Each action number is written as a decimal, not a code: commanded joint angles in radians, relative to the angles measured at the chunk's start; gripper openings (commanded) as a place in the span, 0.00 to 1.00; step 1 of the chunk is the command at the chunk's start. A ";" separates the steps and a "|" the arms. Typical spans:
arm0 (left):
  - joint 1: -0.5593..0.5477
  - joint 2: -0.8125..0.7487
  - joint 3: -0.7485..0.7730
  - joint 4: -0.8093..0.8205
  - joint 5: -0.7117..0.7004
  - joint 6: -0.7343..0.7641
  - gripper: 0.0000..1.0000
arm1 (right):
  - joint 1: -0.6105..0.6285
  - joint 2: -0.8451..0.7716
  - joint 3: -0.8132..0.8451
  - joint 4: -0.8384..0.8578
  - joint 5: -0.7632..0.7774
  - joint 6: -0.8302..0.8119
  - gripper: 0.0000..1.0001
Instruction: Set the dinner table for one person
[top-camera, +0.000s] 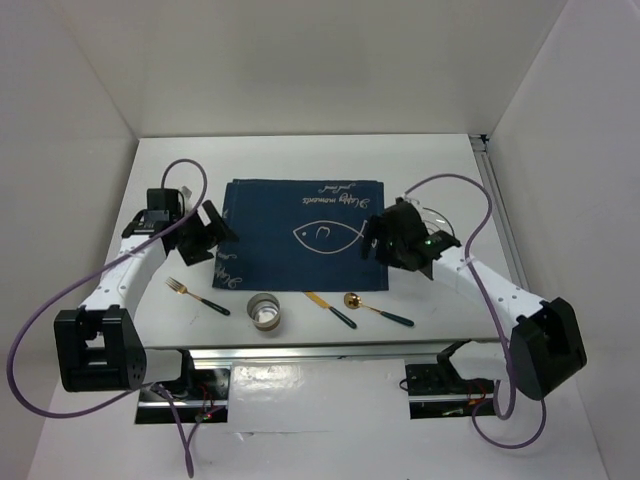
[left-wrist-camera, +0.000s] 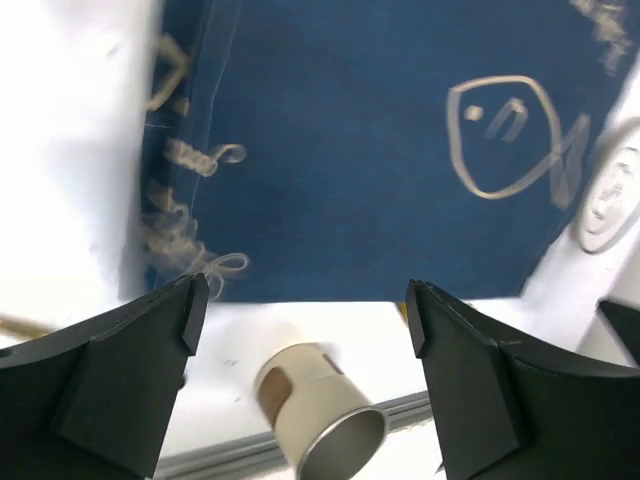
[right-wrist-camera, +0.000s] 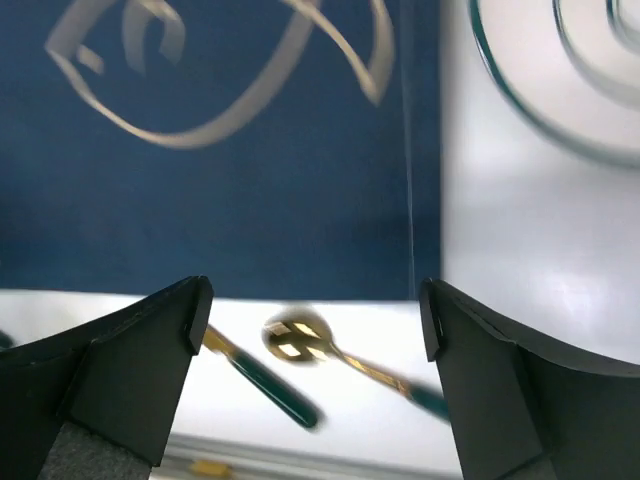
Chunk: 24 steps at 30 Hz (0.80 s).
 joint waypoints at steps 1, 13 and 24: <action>0.011 -0.035 0.031 0.003 -0.064 0.043 1.00 | 0.012 -0.086 -0.042 -0.040 0.051 0.060 1.00; -0.107 0.372 0.269 -0.036 -0.173 0.040 0.00 | -0.031 0.473 0.356 -0.015 -0.037 -0.072 0.00; -0.128 0.612 0.298 -0.036 -0.207 0.028 0.00 | -0.091 0.676 0.373 0.040 -0.095 -0.081 0.00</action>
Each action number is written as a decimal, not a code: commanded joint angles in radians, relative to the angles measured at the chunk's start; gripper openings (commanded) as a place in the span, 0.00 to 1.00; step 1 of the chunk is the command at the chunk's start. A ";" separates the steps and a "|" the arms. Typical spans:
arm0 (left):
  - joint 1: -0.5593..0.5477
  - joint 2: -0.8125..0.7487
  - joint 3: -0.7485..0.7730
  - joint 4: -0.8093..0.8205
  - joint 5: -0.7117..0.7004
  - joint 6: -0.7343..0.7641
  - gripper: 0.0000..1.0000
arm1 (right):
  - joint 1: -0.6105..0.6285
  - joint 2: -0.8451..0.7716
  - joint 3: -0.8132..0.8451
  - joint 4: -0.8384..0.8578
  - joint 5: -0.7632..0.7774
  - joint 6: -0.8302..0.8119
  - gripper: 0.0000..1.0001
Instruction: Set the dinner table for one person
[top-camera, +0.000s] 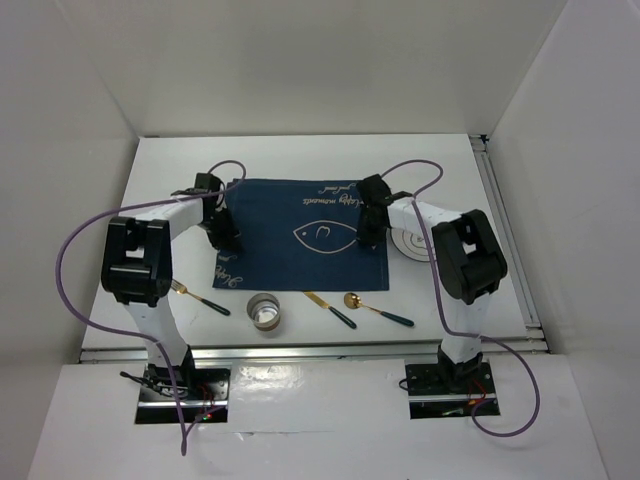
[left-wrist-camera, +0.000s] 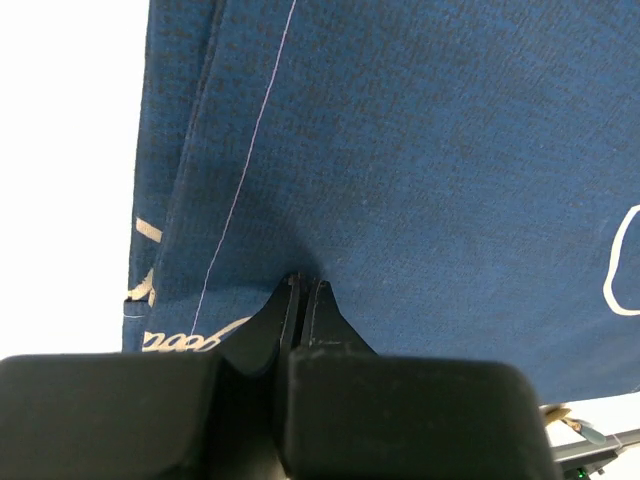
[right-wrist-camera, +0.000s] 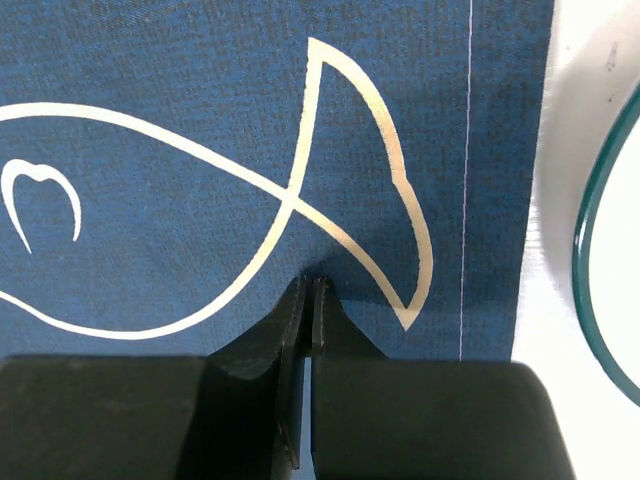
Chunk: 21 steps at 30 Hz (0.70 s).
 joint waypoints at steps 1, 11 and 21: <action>-0.004 0.052 0.033 -0.006 -0.034 -0.013 0.00 | -0.014 0.042 0.016 0.036 -0.020 -0.013 0.00; -0.004 0.109 0.102 -0.016 -0.045 -0.013 0.00 | -0.034 0.135 0.060 0.054 -0.040 -0.013 0.00; -0.013 -0.021 0.171 -0.124 -0.137 -0.013 0.19 | 0.018 -0.061 0.100 -0.039 0.029 -0.001 0.15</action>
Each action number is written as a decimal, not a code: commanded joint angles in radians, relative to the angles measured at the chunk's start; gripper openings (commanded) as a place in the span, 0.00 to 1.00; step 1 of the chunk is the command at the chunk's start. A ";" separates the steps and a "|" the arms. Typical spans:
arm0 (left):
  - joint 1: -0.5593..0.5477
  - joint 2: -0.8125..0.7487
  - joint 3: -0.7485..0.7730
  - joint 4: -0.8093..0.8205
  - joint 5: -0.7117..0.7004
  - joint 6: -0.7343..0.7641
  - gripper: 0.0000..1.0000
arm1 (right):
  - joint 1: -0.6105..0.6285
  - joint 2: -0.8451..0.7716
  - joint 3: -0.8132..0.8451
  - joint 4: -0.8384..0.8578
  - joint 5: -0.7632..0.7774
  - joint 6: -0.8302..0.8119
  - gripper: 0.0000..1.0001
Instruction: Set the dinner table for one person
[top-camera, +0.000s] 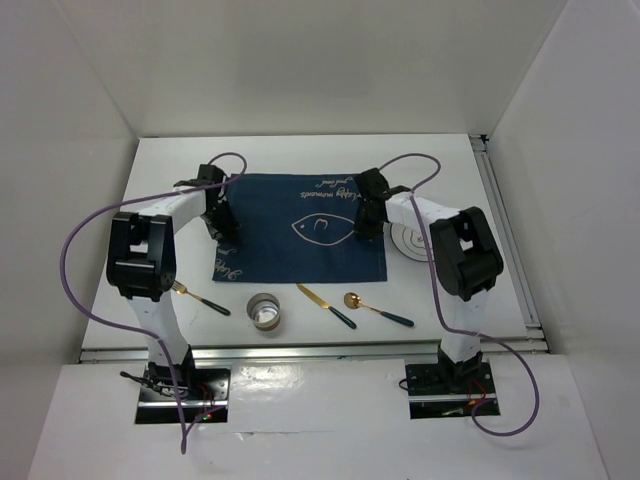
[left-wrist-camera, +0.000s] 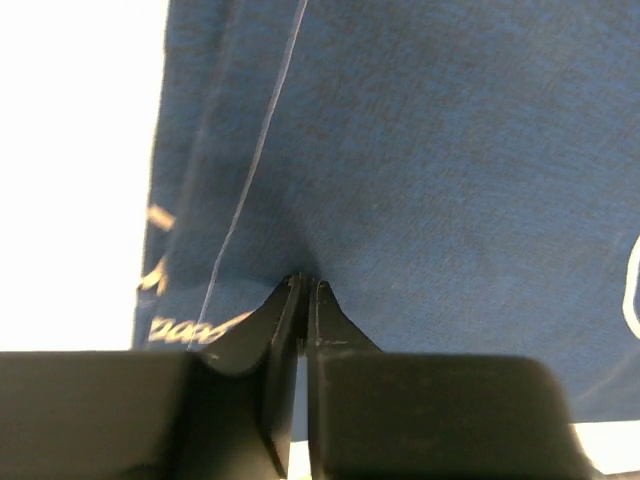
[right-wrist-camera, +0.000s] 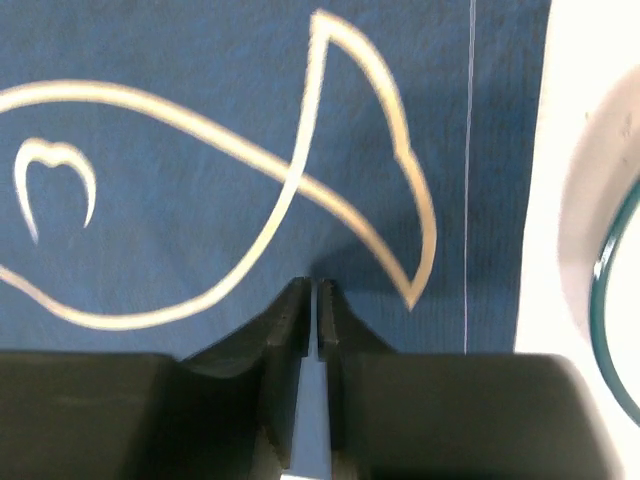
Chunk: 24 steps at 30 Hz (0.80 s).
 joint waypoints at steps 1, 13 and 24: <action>-0.006 -0.105 0.053 -0.062 -0.067 0.003 0.26 | 0.033 -0.133 0.035 -0.056 0.068 -0.004 0.22; 0.033 -0.536 0.058 -0.183 -0.139 0.012 0.68 | 0.370 -0.329 0.120 -0.118 -0.046 -0.142 0.91; 0.157 -0.772 -0.108 -0.214 -0.141 0.003 0.70 | 0.688 -0.171 0.074 -0.115 -0.065 -0.123 0.93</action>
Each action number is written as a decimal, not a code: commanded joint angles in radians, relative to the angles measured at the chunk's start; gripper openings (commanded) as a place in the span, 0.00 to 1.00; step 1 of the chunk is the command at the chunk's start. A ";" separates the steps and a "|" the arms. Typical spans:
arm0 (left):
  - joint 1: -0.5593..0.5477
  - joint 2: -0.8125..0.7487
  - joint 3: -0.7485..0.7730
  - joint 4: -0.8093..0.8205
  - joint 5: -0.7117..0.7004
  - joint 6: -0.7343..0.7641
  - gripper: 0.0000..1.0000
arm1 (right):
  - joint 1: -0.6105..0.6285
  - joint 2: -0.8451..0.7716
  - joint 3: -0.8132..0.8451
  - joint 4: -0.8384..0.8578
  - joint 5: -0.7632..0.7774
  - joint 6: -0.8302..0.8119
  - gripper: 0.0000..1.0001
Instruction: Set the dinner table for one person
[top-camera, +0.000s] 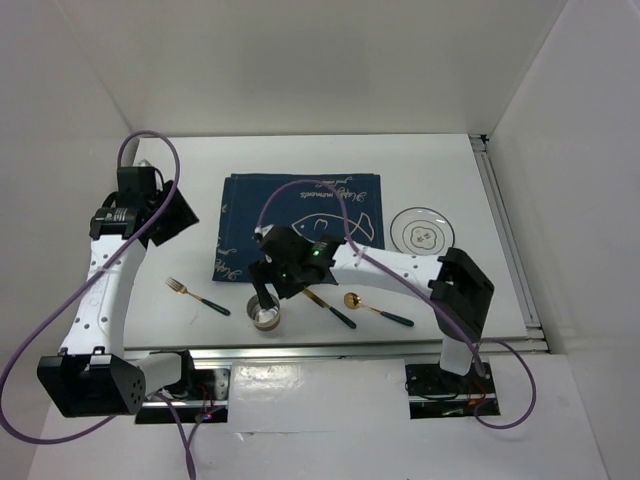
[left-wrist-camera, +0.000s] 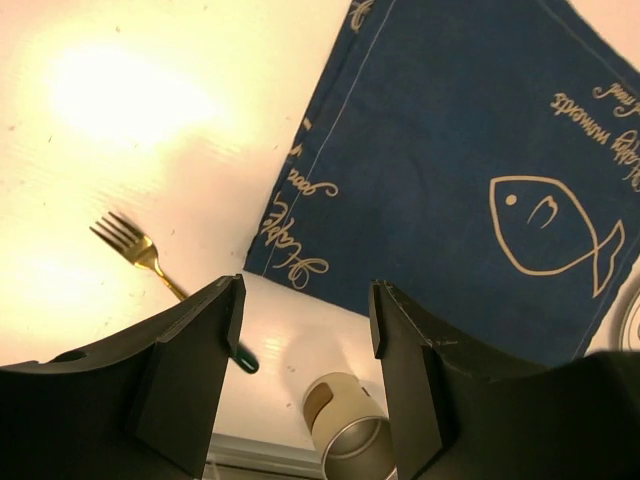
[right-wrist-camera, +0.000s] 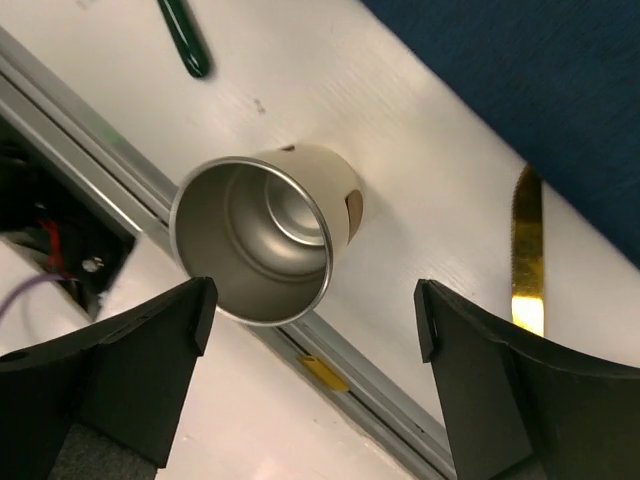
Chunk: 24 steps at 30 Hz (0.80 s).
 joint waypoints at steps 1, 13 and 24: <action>0.016 -0.012 -0.002 -0.012 -0.004 0.007 0.70 | 0.026 0.040 0.006 -0.009 0.018 -0.001 0.92; 0.044 0.007 -0.041 -0.002 0.006 0.034 0.67 | 0.026 0.134 0.070 -0.030 0.066 0.008 0.28; 0.053 -0.042 -0.072 -0.013 0.050 0.034 0.66 | -0.278 0.060 0.277 -0.198 0.228 -0.058 0.00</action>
